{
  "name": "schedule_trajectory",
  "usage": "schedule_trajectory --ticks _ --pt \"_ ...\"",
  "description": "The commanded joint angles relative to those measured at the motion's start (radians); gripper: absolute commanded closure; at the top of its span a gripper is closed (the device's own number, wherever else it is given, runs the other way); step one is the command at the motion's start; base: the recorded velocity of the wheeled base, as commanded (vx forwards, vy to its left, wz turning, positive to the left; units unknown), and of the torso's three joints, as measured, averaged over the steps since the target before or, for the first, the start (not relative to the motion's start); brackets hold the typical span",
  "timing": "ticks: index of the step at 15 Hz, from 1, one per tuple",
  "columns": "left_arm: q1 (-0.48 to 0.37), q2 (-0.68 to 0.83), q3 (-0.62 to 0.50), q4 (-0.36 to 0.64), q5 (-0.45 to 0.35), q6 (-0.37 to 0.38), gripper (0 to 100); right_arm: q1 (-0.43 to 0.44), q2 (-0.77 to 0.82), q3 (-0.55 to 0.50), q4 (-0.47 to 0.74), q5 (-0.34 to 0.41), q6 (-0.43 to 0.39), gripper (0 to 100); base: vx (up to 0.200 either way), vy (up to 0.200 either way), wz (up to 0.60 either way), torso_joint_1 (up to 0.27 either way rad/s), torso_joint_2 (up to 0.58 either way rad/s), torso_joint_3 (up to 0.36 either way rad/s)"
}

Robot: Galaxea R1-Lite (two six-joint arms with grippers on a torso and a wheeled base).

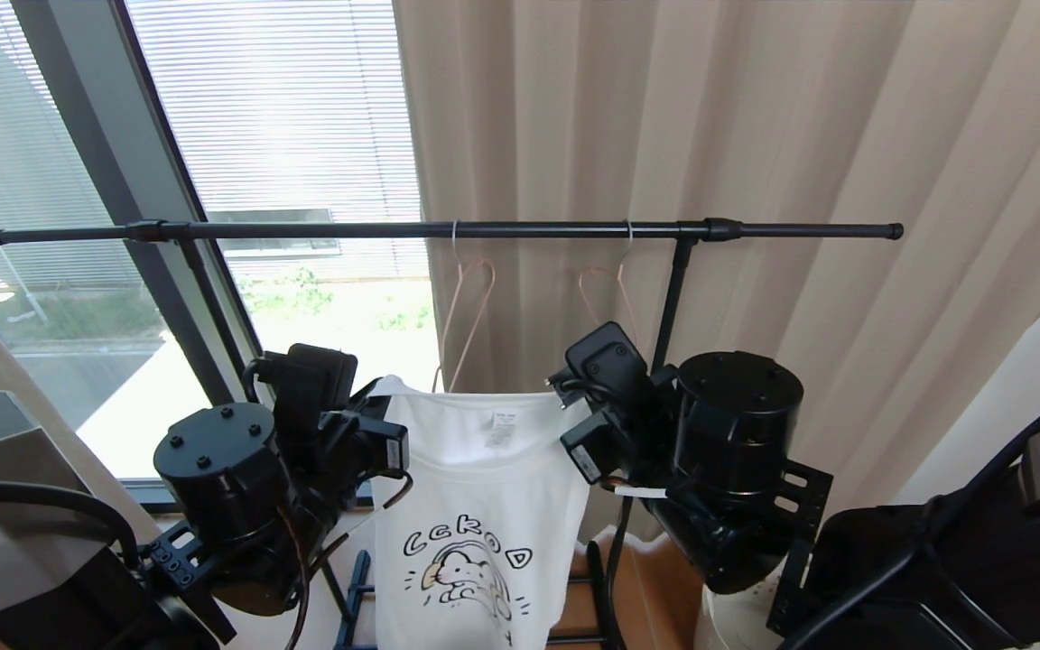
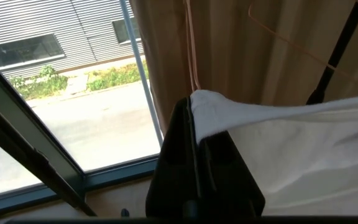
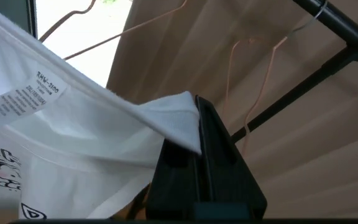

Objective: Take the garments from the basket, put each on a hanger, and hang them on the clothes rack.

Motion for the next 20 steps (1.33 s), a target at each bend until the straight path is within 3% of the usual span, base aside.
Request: schedule_trajectory --ticks 1,3,9,11,13,14,16,18,20 --pt "0.001 -0.007 0.0 -0.001 0.001 0.0 100 -0.006 -0.002 0.043 -0.001 0.009 -0.032 100 0.0 0.0 0.0 0.0 0.0 0.0" --pt "0.001 -0.008 0.001 -0.001 0.001 0.0 100 -0.01 0.001 0.072 0.001 0.024 -0.067 100 0.0 0.0 0.0 0.0 0.0 0.0" --pt "0.001 -0.014 0.011 0.008 -0.001 0.002 100 -0.031 -0.002 0.064 0.002 0.026 -0.068 100 0.0 0.0 0.0 0.0 0.0 0.0" --pt "-0.001 -0.125 -0.032 0.221 -0.001 0.0 100 -0.062 0.0 0.044 0.002 0.027 -0.071 100 0.0 0.0 0.0 0.0 0.0 0.0" --pt "0.001 -0.243 -0.166 0.548 -0.003 0.0 100 -0.082 0.0 0.036 0.001 0.03 -0.073 100 0.0 0.0 0.0 0.0 0.0 0.0" --pt "0.001 -0.243 -0.166 0.548 -0.003 0.0 100 -0.082 0.0 0.036 0.001 0.03 -0.073 100 0.0 0.0 0.0 0.0 0.0 0.0" --pt "0.001 -0.324 -0.384 1.03 -0.012 -0.006 100 -0.083 -0.008 0.018 -0.001 0.032 -0.071 100 0.0 0.0 0.0 0.0 0.0 0.0" --pt "-0.002 -0.355 -0.466 1.212 -0.013 -0.006 100 -0.085 -0.014 -0.003 -0.002 0.032 -0.068 100 0.0 0.0 0.0 0.0 0.0 0.0" --pt "-0.004 -0.358 -0.482 1.304 -0.015 -0.011 100 -0.094 -0.042 -0.03 -0.002 0.032 -0.048 100 0.0 0.0 0.0 0.0 0.0 0.0"
